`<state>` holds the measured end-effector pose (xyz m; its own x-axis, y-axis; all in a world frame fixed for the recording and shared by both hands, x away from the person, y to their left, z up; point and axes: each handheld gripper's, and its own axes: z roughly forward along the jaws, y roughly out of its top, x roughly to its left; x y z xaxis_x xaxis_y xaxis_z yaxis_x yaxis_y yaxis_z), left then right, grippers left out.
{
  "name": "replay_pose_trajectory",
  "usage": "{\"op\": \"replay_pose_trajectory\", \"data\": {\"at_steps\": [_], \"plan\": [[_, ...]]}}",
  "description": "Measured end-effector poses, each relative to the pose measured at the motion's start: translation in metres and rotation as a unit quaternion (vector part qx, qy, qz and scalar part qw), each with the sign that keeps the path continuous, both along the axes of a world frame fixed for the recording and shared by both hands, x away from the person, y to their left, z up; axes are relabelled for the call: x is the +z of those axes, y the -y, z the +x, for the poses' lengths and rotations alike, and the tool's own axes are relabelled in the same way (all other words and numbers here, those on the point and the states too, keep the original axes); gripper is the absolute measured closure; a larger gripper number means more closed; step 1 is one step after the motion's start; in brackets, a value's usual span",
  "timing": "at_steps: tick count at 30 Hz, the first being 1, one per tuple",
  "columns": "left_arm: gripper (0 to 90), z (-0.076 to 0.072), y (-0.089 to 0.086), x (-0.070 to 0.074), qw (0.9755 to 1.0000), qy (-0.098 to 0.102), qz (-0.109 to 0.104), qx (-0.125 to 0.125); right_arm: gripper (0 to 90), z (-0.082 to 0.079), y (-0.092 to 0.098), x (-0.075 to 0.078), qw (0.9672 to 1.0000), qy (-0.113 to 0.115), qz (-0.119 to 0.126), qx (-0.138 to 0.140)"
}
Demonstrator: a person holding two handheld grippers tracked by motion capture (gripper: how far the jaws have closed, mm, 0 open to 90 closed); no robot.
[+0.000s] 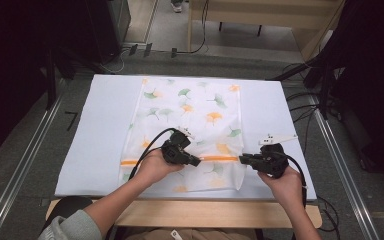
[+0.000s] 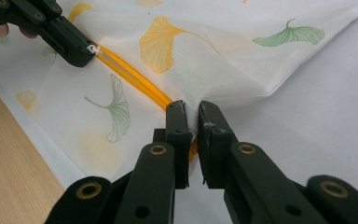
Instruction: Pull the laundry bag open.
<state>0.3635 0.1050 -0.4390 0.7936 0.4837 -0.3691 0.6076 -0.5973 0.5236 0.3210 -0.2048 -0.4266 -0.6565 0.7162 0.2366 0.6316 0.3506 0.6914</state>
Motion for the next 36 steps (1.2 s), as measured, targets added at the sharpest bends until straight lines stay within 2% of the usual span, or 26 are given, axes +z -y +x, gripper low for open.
{"op": "replay_pose_trajectory", "data": {"at_steps": [6,24,32,36], "plan": [[90.0,-0.002,-0.001,-0.001,1.0,0.006,-0.004,-0.001,85.2,0.0,-0.001,0.0,1.0,0.0,-0.003,0.001],[90.0,0.0,-0.002,-0.003,0.9999,-0.002,-0.014,0.003,84.9,0.001,-0.001,-0.001,1.0,-0.001,-0.003,0.003],[90.0,0.003,-0.012,-0.002,0.9999,-0.002,-0.013,0.01,84.8,0.0,-0.001,0.0,1.0,-0.004,-0.001,0.005],[90.0,0.004,-0.02,-0.001,0.9999,-0.008,-0.008,0.013,84.9,0.001,-0.001,-0.001,1.0,-0.005,-0.003,0.005]]}}
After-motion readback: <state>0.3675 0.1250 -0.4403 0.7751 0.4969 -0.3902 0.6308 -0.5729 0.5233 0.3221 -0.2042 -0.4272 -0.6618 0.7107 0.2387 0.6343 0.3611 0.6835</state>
